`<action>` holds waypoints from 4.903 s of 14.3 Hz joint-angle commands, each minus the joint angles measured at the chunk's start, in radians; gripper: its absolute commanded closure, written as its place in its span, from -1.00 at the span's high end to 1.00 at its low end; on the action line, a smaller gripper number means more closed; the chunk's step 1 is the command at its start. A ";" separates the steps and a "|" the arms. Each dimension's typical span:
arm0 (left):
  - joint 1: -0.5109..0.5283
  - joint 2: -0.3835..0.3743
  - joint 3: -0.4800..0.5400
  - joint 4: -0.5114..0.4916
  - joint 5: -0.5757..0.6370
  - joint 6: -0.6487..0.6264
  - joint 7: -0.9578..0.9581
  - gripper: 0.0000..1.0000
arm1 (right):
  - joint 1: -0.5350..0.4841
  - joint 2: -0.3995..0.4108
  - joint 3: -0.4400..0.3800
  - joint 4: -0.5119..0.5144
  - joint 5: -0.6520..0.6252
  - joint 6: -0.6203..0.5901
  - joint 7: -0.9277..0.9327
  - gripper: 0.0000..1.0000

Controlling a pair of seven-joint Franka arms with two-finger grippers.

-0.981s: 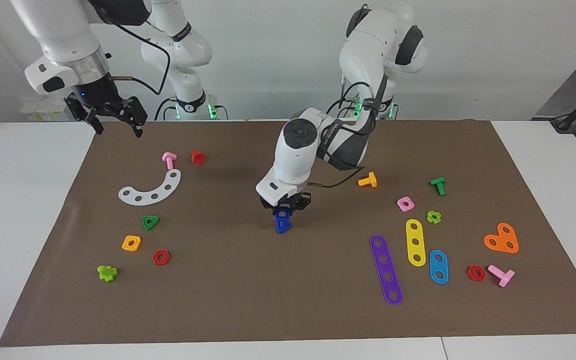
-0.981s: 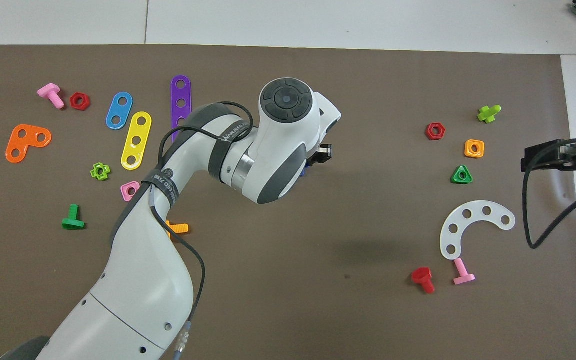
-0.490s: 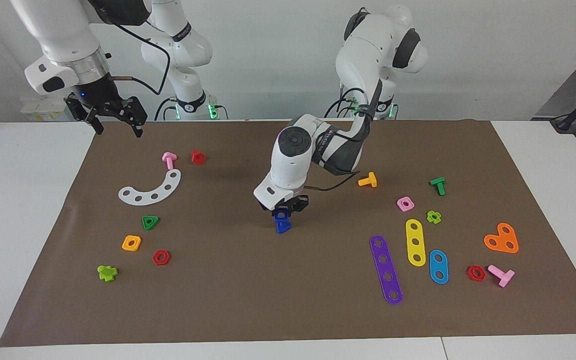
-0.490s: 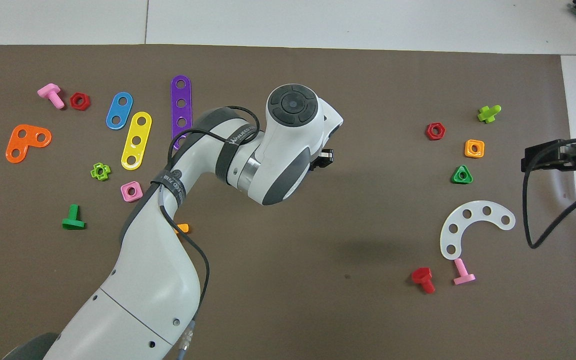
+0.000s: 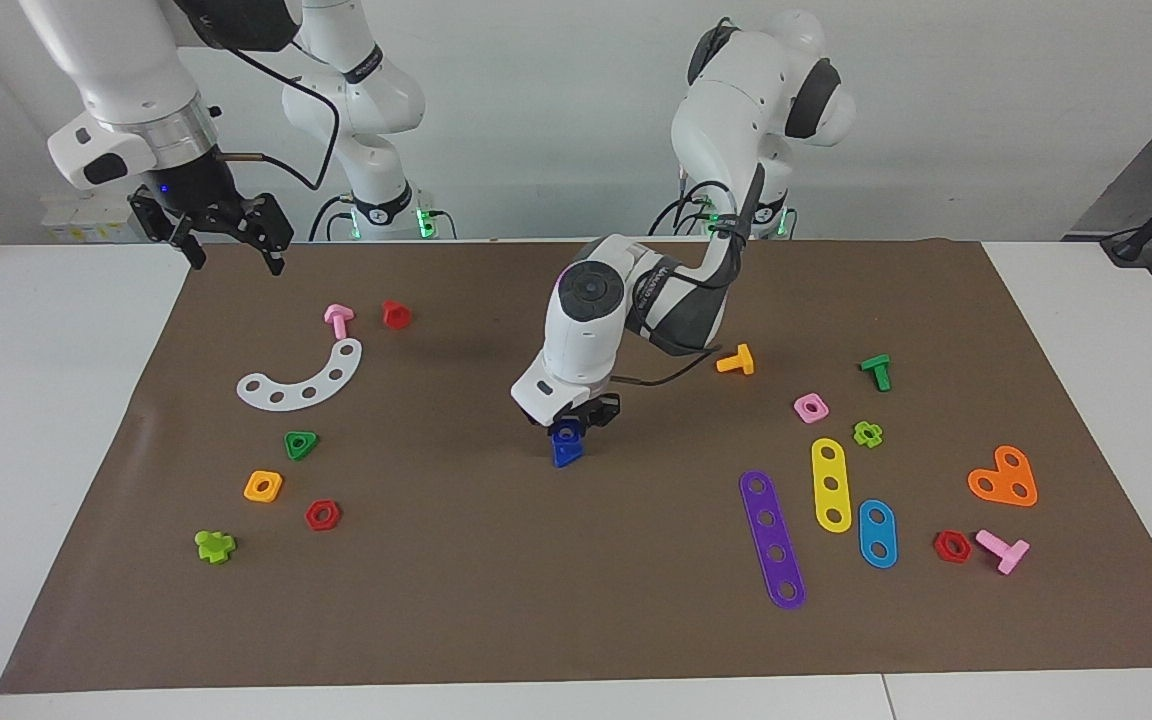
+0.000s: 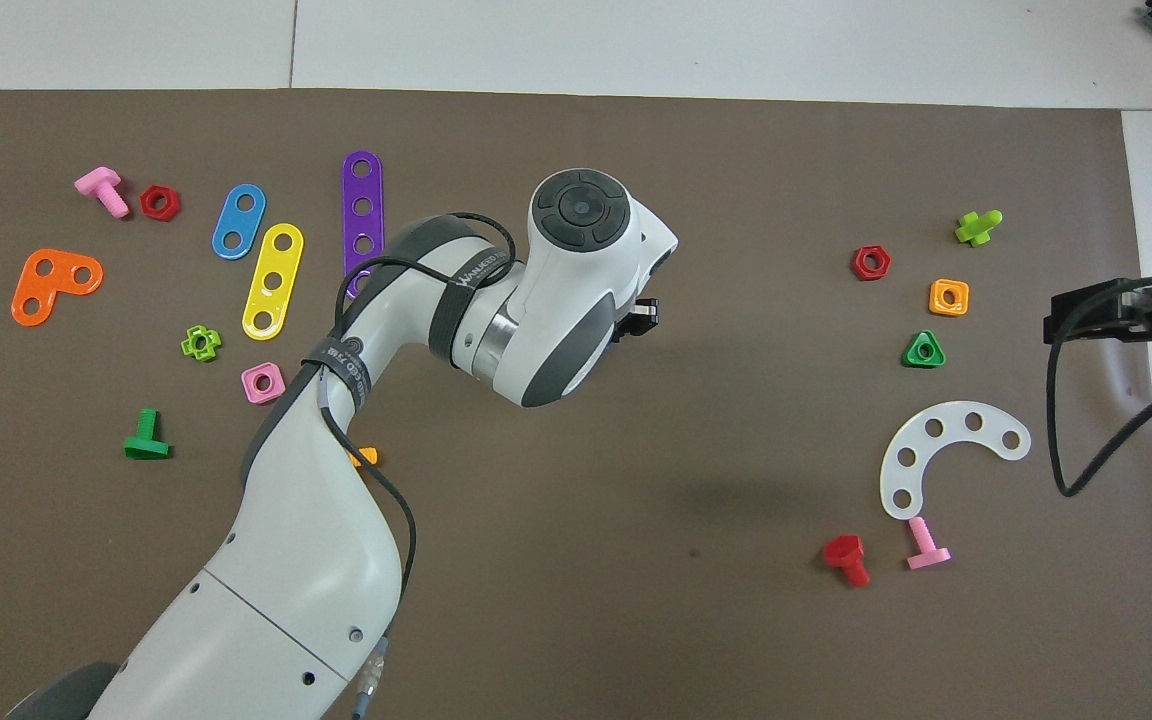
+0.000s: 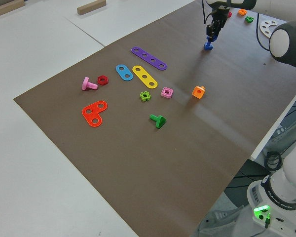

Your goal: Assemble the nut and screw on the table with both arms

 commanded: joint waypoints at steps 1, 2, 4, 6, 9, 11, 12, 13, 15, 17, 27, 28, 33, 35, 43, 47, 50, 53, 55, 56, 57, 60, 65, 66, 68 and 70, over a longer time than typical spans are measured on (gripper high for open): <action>-0.007 -0.003 0.008 -0.035 0.012 0.048 -0.017 -0.77 | -0.011 -0.002 0.003 -0.011 0.019 0.016 0.012 1.00; -0.007 -0.002 0.008 -0.035 0.012 0.059 -0.017 -0.78 | -0.011 -0.002 0.003 -0.009 0.019 0.013 0.009 1.00; -0.005 -0.002 0.008 -0.040 0.012 0.074 -0.017 -0.78 | -0.011 -0.002 0.003 -0.009 0.019 0.005 0.006 1.00; -0.002 -0.003 0.008 -0.064 0.014 0.111 -0.017 -0.78 | -0.012 -0.004 0.001 -0.008 0.019 0.002 0.004 1.00; -0.002 -0.006 0.008 -0.081 0.015 0.126 -0.017 -0.73 | -0.012 -0.004 0.000 -0.006 0.019 -0.009 0.003 1.00; -0.002 -0.006 0.008 -0.081 0.021 0.129 -0.017 -0.58 | -0.012 -0.005 0.000 -0.005 0.019 -0.016 0.003 1.00; -0.002 -0.006 0.008 -0.086 0.023 0.135 -0.017 -0.50 | -0.012 -0.005 0.000 -0.005 0.019 -0.019 0.003 1.00; -0.002 -0.009 0.008 -0.102 0.023 0.149 -0.017 -0.41 | -0.011 -0.005 0.000 -0.005 0.019 -0.019 0.003 1.00; -0.002 -0.014 0.008 -0.128 0.027 0.177 -0.017 -0.30 | -0.011 -0.005 0.000 -0.005 0.019 -0.019 0.003 1.00; -0.002 -0.017 0.008 -0.130 0.029 0.175 -0.017 -0.18 | -0.011 -0.007 0.000 -0.005 0.019 -0.021 0.003 1.00; -0.002 -0.018 0.008 -0.106 0.024 0.136 -0.012 0.45 | -0.011 -0.007 0.000 -0.005 0.019 -0.022 0.001 1.00; 0.000 -0.015 0.009 -0.087 0.026 0.110 -0.012 0.48 | -0.011 -0.007 0.000 -0.006 0.019 -0.021 0.001 1.00; 0.062 0.000 0.017 0.035 0.021 0.005 -0.011 0.48 | -0.011 -0.008 0.000 -0.006 0.019 -0.021 0.003 1.00; 0.136 -0.011 0.005 0.083 0.017 -0.054 -0.005 0.48 | -0.011 -0.008 0.000 -0.008 0.019 -0.021 0.001 1.00; 0.427 -0.168 0.003 0.108 0.021 -0.223 0.185 0.42 | -0.011 -0.010 -0.002 -0.008 0.019 -0.019 0.003 1.00; 0.536 -0.261 0.008 0.037 0.032 -0.283 0.378 0.42 | -0.012 -0.008 0.000 -0.005 0.019 -0.010 0.010 1.00; 0.595 -0.345 0.008 -0.055 0.034 -0.305 0.474 0.39 | -0.011 -0.008 0.000 -0.005 0.034 -0.019 0.024 1.00; 0.584 -0.432 0.006 -0.167 0.121 -0.314 0.474 0.39 | -0.014 -0.008 -0.005 -0.003 0.063 -0.022 0.047 1.00; 0.581 -0.483 0.005 -0.222 0.120 -0.314 0.463 0.39 | -0.011 -0.008 -0.005 -0.003 0.055 -0.022 0.041 1.00; 0.581 -0.503 0.003 -0.237 0.120 -0.313 0.465 0.39 | -0.009 -0.008 -0.005 -0.003 0.055 -0.024 0.041 1.00; 0.581 -0.526 0.001 -0.257 0.118 -0.313 0.466 0.40 | -0.009 -0.008 -0.005 -0.003 0.055 -0.022 0.041 1.00; 0.582 -0.609 0.000 -0.329 0.098 -0.300 0.474 0.68 | -0.008 -0.008 -0.005 -0.005 0.054 -0.022 0.040 1.00; 0.589 -0.653 0.000 -0.329 0.070 -0.299 0.474 1.00 | -0.009 -0.008 -0.003 -0.002 0.049 -0.048 0.017 1.00; 0.592 -0.653 0.000 -0.325 0.052 -0.287 0.476 1.00 | -0.009 -0.010 -0.005 -0.002 0.049 -0.059 0.015 1.00; 0.593 -0.652 0.006 -0.326 -0.017 -0.251 0.488 1.00 | -0.009 -0.011 -0.005 0.000 0.049 -0.073 0.015 1.00; 0.593 -0.652 0.005 -0.329 -0.017 -0.250 0.494 1.00 | -0.011 -0.013 -0.005 -0.002 0.039 -0.073 0.015 1.00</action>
